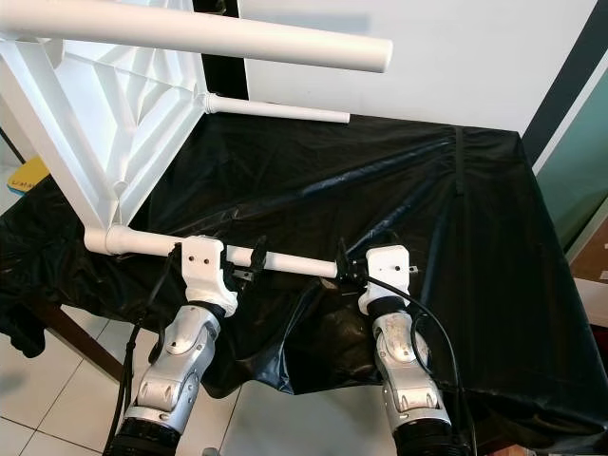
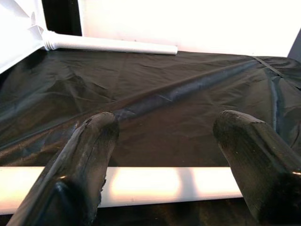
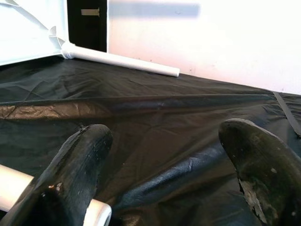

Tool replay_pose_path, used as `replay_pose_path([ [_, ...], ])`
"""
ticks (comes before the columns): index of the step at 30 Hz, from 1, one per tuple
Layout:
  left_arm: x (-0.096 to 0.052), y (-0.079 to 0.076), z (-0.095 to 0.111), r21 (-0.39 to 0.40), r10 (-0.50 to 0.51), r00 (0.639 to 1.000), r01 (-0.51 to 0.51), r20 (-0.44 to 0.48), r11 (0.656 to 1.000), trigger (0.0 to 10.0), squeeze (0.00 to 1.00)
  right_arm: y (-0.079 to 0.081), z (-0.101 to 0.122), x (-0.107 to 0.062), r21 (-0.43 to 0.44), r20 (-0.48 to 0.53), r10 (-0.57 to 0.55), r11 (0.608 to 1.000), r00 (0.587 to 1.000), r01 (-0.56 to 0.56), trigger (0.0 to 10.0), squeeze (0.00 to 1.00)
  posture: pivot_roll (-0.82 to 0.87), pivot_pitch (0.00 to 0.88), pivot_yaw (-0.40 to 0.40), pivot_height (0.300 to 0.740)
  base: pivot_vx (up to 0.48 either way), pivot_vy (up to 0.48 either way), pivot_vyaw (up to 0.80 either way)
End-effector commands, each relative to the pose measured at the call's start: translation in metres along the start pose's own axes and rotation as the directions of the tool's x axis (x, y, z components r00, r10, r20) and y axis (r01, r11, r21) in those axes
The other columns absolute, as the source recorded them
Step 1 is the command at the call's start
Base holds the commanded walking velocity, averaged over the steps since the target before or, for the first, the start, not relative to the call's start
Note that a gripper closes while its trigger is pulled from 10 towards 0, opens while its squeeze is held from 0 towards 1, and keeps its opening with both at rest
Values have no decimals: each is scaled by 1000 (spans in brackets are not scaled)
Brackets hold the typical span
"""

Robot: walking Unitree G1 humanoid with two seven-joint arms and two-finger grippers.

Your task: Building children table

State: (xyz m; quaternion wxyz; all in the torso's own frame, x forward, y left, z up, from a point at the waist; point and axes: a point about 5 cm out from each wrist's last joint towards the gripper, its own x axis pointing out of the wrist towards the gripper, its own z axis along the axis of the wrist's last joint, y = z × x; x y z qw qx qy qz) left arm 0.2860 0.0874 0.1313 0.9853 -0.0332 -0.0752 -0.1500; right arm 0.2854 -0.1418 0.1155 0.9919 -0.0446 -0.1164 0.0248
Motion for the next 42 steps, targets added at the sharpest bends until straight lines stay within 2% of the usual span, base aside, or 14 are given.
replay_pose_path([
  [1,0,0,-1,-1,-14,1000,14,-14,1000,10000,0,-2,-4,-2,9,-19,-18,1000,1000,18,10000,0,-108,49,-41,740,0,300,0],
  [26,0,1,-2,-6,-10,1000,10,-29,1000,10000,0,-3,-3,-1,4,-12,-30,1000,999,30,10000,0,-114,54,-36,740,0,449,0],
  [35,1,0,0,5,-13,1000,13,-20,1000,10000,0,-3,-3,-1,6,-14,-29,1000,999,29,10000,0,-114,52,-38,740,0,0,0],
  [42,1,0,0,7,-21,1000,21,-20,1000,10000,0,-3,-4,0,11,-20,-32,999,999,32,10000,0,-114,47,-39,740,0,0,-800],
])
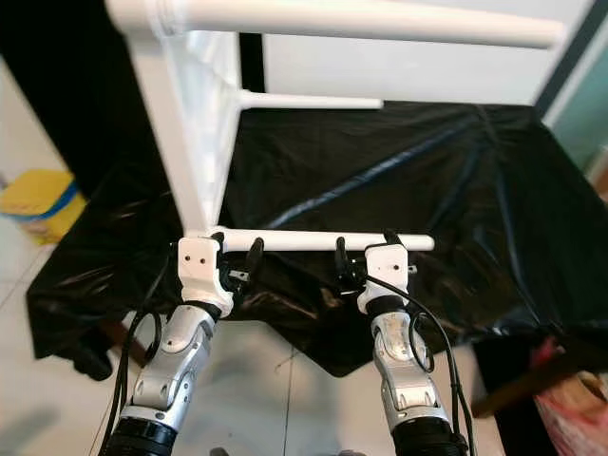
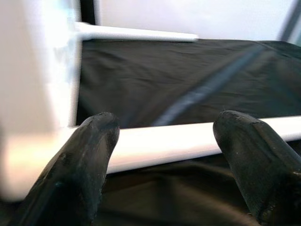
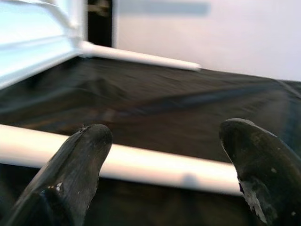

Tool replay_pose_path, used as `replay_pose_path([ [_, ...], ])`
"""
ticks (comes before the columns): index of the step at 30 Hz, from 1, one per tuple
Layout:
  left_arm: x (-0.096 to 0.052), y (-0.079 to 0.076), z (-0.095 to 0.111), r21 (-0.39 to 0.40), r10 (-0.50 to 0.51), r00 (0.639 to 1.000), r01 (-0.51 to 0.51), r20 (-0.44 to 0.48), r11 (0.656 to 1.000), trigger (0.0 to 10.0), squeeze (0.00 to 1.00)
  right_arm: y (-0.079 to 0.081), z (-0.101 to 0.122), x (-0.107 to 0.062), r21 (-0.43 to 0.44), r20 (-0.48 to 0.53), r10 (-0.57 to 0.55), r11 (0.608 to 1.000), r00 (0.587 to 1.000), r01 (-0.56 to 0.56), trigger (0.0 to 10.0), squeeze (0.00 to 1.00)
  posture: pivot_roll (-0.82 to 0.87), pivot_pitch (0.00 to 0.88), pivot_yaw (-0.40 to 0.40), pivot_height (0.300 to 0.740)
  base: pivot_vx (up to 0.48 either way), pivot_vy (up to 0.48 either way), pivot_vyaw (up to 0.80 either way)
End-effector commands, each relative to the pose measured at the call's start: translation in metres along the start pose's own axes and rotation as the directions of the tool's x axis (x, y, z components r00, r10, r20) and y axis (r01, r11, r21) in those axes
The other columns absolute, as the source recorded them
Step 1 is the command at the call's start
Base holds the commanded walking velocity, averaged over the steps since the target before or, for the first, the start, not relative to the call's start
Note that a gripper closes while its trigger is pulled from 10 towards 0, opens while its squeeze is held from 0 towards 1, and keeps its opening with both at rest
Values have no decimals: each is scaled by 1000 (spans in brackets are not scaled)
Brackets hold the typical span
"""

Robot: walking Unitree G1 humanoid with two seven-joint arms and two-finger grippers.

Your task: Building children table

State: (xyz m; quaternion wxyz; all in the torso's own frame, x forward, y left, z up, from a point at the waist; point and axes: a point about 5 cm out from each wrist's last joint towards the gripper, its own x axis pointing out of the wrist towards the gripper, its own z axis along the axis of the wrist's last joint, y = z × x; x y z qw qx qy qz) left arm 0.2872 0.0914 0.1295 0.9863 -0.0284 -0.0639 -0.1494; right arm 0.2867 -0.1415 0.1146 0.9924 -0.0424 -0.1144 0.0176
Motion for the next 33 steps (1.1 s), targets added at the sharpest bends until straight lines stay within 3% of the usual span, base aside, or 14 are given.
replay_pose_path([
  [1,1,-4,2,4,-24,1000,24,3,1000,10000,0,-3,-3,-1,9,-15,-18,1000,1000,18,10000,0,-113,44,-39,740,0,0,-800],
  [15,3,-5,6,4,-25,1000,25,11,1000,10000,0,-5,-1,1,3,-23,-31,999,999,32,10000,0,-116,31,-36,740,0,0,0],
  [17,3,-7,10,3,-61,998,61,19,998,10000,0,-3,4,3,-15,-15,-8,1000,1000,8,10000,0,-117,30,-36,740,0,0,0],
  [18,2,-11,12,-5,-105,994,105,24,994,10000,0,-2,9,5,-28,9,16,999,1000,-16,10000,239,-116,31,-36,740,0,0,0],
  [21,2,-15,15,-15,-151,988,152,28,988,10000,0,0,15,6,-43,38,43,998,998,-41,10000,239,-116,31,-36,740,0,0,0],
  [22,1,-19,16,-12,-201,979,202,30,979,10000,1000,-1,21,8,-62,58,49,997,997,-46,10000,1000,-116,33,-34,740,0,0,0],
  [23,-1,-27,18,9,-302,953,302,12,953,10000,1000,-6,34,16,-136,94,31,991,995,-18,10000,1000,-119,39,-30,740,0,0,0],
  [25,-1,-29,19,14,-325,946,325,6,945,10000,1000,-8,37,18,-155,103,24,988,994,-8,10000,1000,-119,39,-30,740,0,0,0],
  [26,-1,-31,18,27,-343,939,343,-7,939,10000,1000,-9,40,20,-175,111,18,985,994,1,10000,224,-120,44,-28,740,0,0,0],
  [27,-1,-31,18,27,-343,939,343,-7,939,10000,1000,-9,40,20,-175,111,18,985,994,1,10000,224,-120,44,-28,740,0,0,0],
  [28,-2,-35,14,92,-385,921,389,-56,917,10000,0,-12,53,28,-392,165,18,919,986,49,10000,0,-127,49,-19,740,0,0,0],
  [30,-3,-37,13,117,-403,911,410,-84,904,10000,0,-14,62,33,-511,206,17,854,978,93,10000,0,-127,49,-19,740,0,0,0],
  [33,-1,-39,12,126,-412,905,424,-109,897,10000,0,-13,84,43,-585,311,20,792,950,175,10000,0,-133,52,-13,740,0,0,0],
])
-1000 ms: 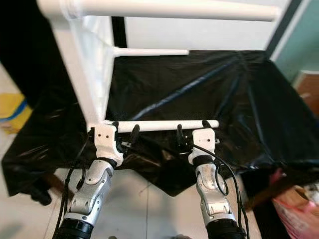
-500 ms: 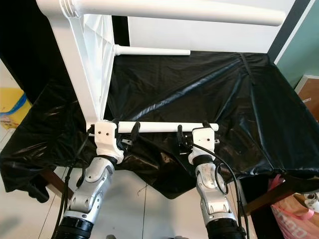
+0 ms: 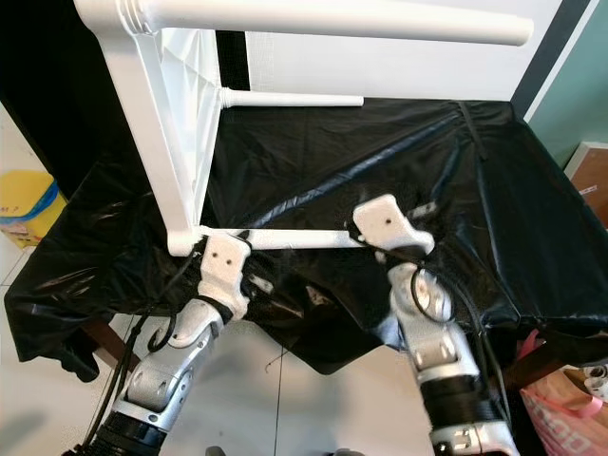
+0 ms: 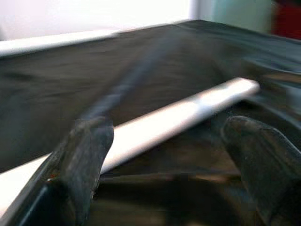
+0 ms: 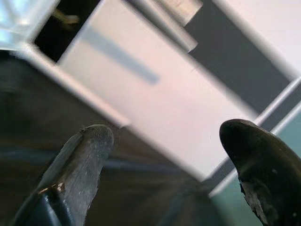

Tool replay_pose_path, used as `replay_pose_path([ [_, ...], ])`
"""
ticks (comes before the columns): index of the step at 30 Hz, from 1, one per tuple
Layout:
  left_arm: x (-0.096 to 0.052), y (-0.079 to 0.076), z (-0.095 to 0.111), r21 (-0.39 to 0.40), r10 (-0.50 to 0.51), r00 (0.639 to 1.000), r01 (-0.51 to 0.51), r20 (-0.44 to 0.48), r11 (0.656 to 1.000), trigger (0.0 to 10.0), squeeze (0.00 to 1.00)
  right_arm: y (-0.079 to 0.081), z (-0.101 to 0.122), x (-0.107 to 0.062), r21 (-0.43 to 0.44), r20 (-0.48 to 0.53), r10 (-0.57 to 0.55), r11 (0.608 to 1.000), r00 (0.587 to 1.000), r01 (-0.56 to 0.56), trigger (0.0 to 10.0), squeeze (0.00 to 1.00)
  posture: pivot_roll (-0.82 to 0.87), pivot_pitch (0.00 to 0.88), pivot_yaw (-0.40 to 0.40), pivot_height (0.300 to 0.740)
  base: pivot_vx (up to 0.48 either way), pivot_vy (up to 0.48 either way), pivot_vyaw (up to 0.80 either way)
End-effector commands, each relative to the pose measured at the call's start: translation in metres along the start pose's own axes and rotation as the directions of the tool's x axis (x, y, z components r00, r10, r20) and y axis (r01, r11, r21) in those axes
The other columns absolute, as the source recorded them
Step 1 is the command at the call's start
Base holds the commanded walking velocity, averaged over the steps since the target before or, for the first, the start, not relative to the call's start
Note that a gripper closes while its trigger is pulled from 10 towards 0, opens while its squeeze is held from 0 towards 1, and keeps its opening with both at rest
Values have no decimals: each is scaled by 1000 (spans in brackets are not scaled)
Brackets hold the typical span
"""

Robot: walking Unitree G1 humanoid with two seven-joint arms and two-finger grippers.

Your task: Building children table

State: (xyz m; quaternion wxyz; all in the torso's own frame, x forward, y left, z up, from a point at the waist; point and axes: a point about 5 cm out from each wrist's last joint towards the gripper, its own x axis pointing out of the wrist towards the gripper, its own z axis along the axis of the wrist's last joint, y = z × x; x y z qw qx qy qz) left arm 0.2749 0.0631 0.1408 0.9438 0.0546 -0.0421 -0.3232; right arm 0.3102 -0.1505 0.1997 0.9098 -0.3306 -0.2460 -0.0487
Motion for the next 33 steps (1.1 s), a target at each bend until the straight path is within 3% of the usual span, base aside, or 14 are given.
replay_pose_path([
  [1,5,-7,4,15,-67,998,67,-8,998,10000,0,-2,15,8,-80,78,-23,996,997,29,10000,0,-134,53,-8,740,0,0,0],
  [4,5,-7,5,9,-70,997,70,-12,998,10000,0,-2,20,12,-110,108,-29,993,994,41,10000,0,-134,53,-8,740,0,0,0],
  [8,11,-4,6,13,-67,997,67,-30,998,10000,0,2,49,39,-214,245,-55,971,968,109,10000,0,-143,54,4,740,0,0,0],
  [12,13,-3,7,8,-70,997,70,-30,998,10000,0,0,57,47,-233,282,-84,960,956,153,10000,0,-148,52,3,740,0,0,0],
  [13,16,-2,8,10,-74,997,74,-25,997,10000,0,-5,63,56,-264,333,-122,940,935,217,10000,0,-147,52,1,740,0,0,0],
  [17,18,-1,10,13,-76,997,77,-24,997,10000,0,-10,66,62,-311,395,-158,904,905,293,10000,0,-148,51,-3,740,0,0,0],
  [33,32,5,11,13,-44,999,44,-22,999,10000,0,-16,82,86,-335,519,-150,870,841,362,10000,0,-201,47,-1,740,0,0,0],
])
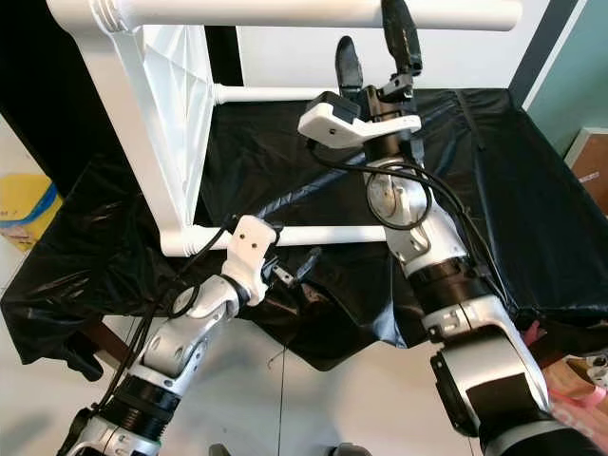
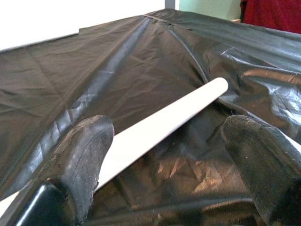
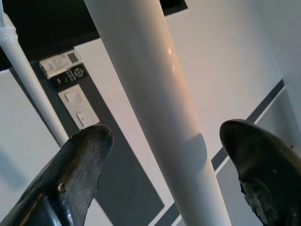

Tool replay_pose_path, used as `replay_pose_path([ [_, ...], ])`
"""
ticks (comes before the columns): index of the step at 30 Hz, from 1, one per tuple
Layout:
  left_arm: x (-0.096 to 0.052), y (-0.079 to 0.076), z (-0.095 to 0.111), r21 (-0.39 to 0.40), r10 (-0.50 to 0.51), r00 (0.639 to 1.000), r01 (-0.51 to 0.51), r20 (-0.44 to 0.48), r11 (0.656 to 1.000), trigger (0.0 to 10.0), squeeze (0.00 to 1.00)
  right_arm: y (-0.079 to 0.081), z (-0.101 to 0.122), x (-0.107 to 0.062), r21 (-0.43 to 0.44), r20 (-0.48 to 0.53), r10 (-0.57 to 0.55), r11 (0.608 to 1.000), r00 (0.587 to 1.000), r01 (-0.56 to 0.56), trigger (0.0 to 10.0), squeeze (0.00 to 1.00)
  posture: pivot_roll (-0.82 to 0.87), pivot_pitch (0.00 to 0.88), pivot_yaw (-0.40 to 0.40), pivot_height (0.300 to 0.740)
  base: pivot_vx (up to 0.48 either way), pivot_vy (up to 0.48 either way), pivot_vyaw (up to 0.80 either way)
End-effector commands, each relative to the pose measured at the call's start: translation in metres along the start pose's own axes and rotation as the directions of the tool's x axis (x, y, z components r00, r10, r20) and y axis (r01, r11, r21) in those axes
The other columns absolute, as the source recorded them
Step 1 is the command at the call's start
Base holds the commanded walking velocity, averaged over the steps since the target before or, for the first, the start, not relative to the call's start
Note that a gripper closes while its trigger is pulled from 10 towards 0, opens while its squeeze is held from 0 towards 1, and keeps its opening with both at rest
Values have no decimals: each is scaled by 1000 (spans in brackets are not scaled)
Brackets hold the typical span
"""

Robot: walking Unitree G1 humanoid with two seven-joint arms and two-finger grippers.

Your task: Building children table

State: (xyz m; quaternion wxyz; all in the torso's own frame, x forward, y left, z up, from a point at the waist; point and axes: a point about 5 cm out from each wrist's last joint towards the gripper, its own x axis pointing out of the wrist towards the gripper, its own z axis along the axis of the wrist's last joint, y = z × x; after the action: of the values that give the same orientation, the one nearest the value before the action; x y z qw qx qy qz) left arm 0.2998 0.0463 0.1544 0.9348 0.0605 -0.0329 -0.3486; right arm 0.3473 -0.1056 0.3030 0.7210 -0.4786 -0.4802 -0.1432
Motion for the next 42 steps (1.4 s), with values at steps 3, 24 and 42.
replay_pose_path([
  [3,3,4,0,10,17,1000,-17,-1,1000,10000,0,0,3,5,-10,45,2,1000,999,-1,10000,0,-209,47,2,740,0,0,0],
  [24,42,42,16,-8,206,978,-206,-16,979,10000,0,-5,22,64,45,81,446,892,892,-450,10000,0,-240,27,28,740,0,0,0],
  [42,65,63,28,-80,309,951,-310,-28,947,10000,0,-18,22,88,100,8,578,812,816,-576,10000,0,-236,31,4,740,0,0,0],
])
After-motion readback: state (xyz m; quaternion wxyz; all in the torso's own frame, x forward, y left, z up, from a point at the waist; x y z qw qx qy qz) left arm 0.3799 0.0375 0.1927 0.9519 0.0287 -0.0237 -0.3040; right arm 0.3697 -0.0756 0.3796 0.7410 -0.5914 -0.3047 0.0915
